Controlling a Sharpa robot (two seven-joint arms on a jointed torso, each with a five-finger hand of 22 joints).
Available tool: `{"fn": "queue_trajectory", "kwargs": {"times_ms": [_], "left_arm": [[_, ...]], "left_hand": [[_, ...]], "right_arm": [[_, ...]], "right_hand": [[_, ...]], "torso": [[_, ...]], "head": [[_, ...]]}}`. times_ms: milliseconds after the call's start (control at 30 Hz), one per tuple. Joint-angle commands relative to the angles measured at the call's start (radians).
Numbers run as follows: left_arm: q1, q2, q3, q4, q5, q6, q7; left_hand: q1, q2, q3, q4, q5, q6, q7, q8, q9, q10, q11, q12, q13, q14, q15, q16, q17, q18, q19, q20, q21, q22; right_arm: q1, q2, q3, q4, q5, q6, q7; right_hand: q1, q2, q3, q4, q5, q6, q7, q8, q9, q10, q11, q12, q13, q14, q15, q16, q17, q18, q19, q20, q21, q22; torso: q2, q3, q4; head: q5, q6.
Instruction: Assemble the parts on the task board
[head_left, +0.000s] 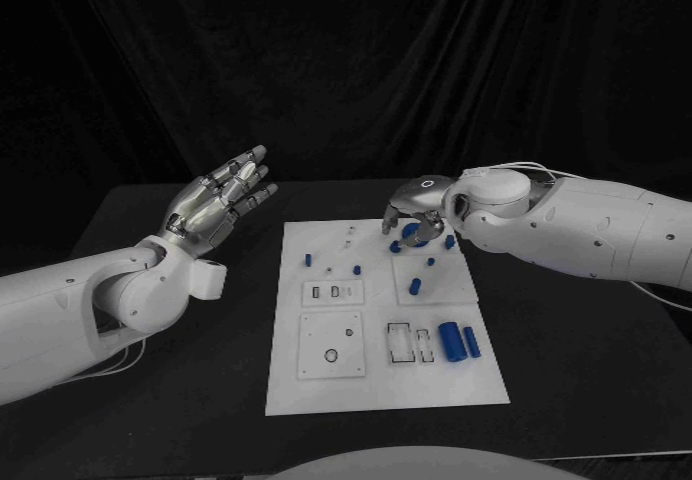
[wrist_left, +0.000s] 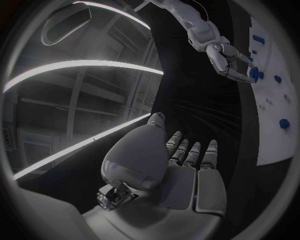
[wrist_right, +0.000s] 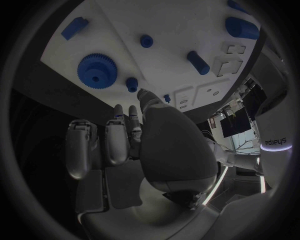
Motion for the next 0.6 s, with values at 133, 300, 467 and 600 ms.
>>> {"fn": "queue_trajectory", "kwargs": {"times_ms": [133,300,467,600], "left_arm": [[0.003,0.001,0.001,0.004,-0.009,0.03,0.08],[0.003,0.003,0.001,0.0,-0.01,0.035,0.076],[0.003,0.006,0.001,-0.005,-0.01,0.039,0.072],[0.003,0.006,0.001,-0.005,-0.01,0.042,0.069]], "left_hand": [[0.011,0.0,0.009,0.003,0.006,0.007,0.001,0.005,0.001,0.005,0.005,0.005,0.002,0.001,-0.006,0.006,0.002,0.019,0.002,0.007,0.008,0.002],[0.012,0.0,0.01,0.003,0.006,0.012,0.002,0.005,0.002,0.005,0.005,0.006,0.002,0.001,-0.007,0.006,0.002,0.019,0.003,0.007,0.009,0.002],[0.012,0.0,0.01,0.003,0.006,0.014,0.003,0.006,0.002,0.005,0.005,0.006,0.002,0.001,-0.007,0.006,0.002,0.019,0.003,0.007,0.009,0.002],[0.013,0.0,0.01,0.003,0.007,0.016,0.004,0.006,0.002,0.005,0.006,0.005,0.001,0.001,-0.006,0.006,0.002,0.019,0.003,0.007,0.009,0.002]], "right_arm": [[-0.017,0.004,0.0,-0.007,-0.015,0.008,0.011],[-0.024,0.006,0.0,-0.009,-0.015,0.008,0.015],[-0.027,0.006,0.0,-0.009,-0.015,0.011,0.016],[-0.028,0.006,0.0,-0.012,-0.015,0.013,0.018]], "right_hand": [[0.006,-0.001,0.014,-0.007,0.027,0.004,0.005,0.007,0.01,0.005,0.0,0.026,0.014,-0.005,0.004,-0.005,-0.002,0.011,-0.008,-0.002,-0.008,0.077],[0.006,-0.002,0.024,-0.016,0.068,0.005,0.004,0.009,0.021,-0.004,0.0,0.043,0.028,-0.01,0.004,-0.011,-0.013,0.013,-0.012,-0.002,-0.014,0.072],[0.006,-0.004,0.032,-0.023,0.097,0.002,0.001,0.008,0.029,-0.007,0.0,0.057,0.039,-0.014,0.004,-0.016,-0.022,0.014,-0.015,-0.002,-0.018,0.069],[0.013,-0.006,0.059,-0.039,0.175,0.012,0.004,0.014,0.046,-0.013,0.001,0.078,0.057,-0.016,0.003,-0.019,-0.025,0.015,-0.016,-0.002,-0.021,0.068]], "torso": [[-0.005,0.0013,-0.0041],[-0.007,0.0,-0.0032],[-0.008,-0.0016,-0.0004],[-0.011,-0.0012,0.0011]], "head": [[0.009,-0.01],[0.009,-0.017],[0.005,-0.02],[0.004,-0.023]]}}
